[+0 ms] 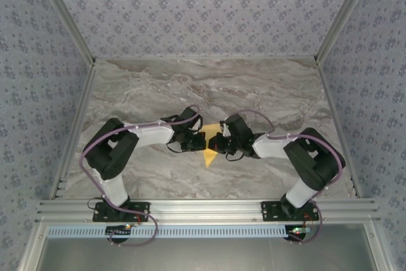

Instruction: Fold a paper plane with a square sheet of paper (pick it up from the middle)

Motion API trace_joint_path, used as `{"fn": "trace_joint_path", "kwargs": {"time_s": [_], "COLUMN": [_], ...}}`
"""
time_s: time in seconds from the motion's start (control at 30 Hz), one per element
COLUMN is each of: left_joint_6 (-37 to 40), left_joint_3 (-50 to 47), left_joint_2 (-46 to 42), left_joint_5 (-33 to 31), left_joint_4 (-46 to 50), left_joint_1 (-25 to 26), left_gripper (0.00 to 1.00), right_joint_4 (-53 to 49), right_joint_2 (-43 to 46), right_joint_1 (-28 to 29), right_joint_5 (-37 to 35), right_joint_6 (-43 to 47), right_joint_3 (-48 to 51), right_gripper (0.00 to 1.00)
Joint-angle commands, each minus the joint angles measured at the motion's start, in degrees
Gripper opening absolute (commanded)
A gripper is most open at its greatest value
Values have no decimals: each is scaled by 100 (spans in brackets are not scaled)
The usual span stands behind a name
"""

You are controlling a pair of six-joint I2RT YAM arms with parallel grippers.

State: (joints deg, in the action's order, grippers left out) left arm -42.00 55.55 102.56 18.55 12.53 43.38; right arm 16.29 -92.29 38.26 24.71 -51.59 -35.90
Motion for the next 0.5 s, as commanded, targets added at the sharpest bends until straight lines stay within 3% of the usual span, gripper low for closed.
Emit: {"fn": "trace_joint_path", "kwargs": {"time_s": [0.0,0.47], "left_joint_6": [135,296], "left_joint_3": [22,316], "left_joint_2": [238,334], "left_joint_5": [-505,-843], "left_joint_4": [600,942], "left_joint_1": [80,145], "left_gripper": [3,2], "right_joint_4": [-169,-587], "right_joint_2": [77,-62], "right_joint_1": [-144,-453], "right_joint_5": [37,-329], "right_joint_6": [176,236], "right_joint_3": [244,368], "right_gripper": [0,0]}}
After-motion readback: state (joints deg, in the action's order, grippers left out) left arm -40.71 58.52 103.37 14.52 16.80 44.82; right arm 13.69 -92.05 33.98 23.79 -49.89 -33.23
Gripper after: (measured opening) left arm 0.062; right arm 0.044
